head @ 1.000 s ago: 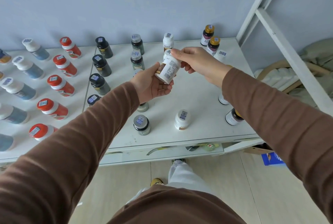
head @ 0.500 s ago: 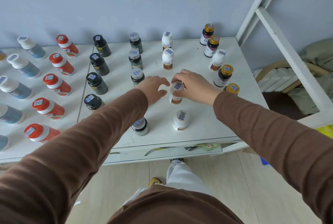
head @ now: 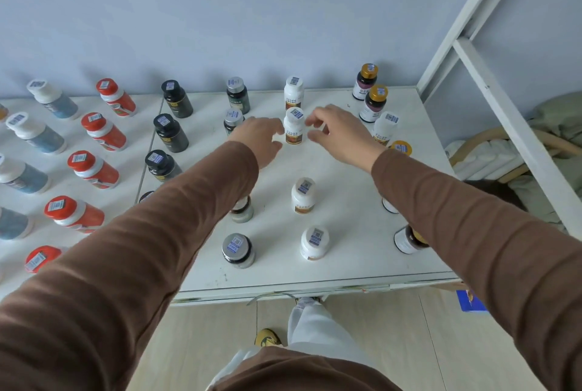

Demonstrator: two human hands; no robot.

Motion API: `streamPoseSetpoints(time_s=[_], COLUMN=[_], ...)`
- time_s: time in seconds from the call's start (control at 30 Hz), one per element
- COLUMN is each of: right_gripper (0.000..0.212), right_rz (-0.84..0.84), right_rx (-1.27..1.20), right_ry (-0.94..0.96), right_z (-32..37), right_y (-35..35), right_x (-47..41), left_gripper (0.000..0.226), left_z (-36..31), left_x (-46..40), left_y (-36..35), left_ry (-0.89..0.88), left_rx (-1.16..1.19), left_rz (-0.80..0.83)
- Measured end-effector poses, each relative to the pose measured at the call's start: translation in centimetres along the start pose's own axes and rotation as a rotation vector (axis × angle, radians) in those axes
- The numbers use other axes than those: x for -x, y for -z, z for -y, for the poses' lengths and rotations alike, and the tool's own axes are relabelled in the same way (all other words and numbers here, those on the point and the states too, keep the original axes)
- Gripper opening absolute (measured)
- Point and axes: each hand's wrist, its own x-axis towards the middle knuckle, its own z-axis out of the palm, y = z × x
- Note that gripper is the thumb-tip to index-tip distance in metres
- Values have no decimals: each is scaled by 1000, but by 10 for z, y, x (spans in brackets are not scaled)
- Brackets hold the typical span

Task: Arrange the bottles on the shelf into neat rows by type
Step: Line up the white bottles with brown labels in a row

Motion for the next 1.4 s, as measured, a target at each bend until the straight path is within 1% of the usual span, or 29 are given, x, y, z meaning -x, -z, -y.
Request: streamPoseSetpoints(time_s=[0.1,0.23,0.3,0.37,0.43,0.5,0.53,0.57,0.63,0.67,0.73,0.83,0.93,1.0,1.07,1.13,1.2,1.3,1.37,1.4], right_gripper=[35,50,49,43,34,27,25,24,25,28,37,43,47,46,40,33,35,37,36,35], right_rz=[14,138,185,175,150,148,165,184,199,192,168,166,176,169,142,113,114,131,165,184], right_rx=[102,178,209,202,77,-154,-292,-418,-569,-602,-644,-714,-714,-701,-668,-533,-316,-91,-34,-22], right_ry=[19,85,107,97,37,-57,-110,-156,-252,-296,-365,-428,-425,-361,-251,-109,4,98,117,123], right_z=[-7,-11,-14,-17,-18,-15,-13,-10,-3,0,5,7,8,7,6,5,6,6,3,1], right_y=[-10,-27,-33,-33,-25,-9,0,8,21,25,31,31,30,32,34,34,30,18,6,0], right_x=[-36,-67,-76,-82,-85,-86,-86,-86,-87,-88,-88,-87,-81,-74,-65,-57,-48,-35,-28,-25], left_gripper=[33,36,36,36,37,35,31,30,46,53,61,63,60,54,40,24,17,26,33,32], left_z=[0,0,2,7,11,11,9,4,-3,-3,-4,-5,-4,-2,1,5,5,5,9,10], left_x=[-22,-37,-41,-45,-52,-56,-57,-56,-50,-50,-49,-51,-48,-44,-38,-32,-26,-24,-26,-26], left_y=[0,-6,-11,-14,-15,-13,-10,-6,1,1,5,9,8,6,2,-2,-4,-9,-14,-15], left_ry=[89,148,160,177,239,298,346,420,453,443,423,431,406,358,263,135,18,-66,-71,-71], left_rx=[-36,-125,-129,-41,141,411,607,885,1314,1461,1630,1736,1713,1621,1478,1262,1020,629,374,268], left_rz=[74,156,174,167,150,143,149,167,309,397,505,590,579,496,407,395,394,334,317,316])
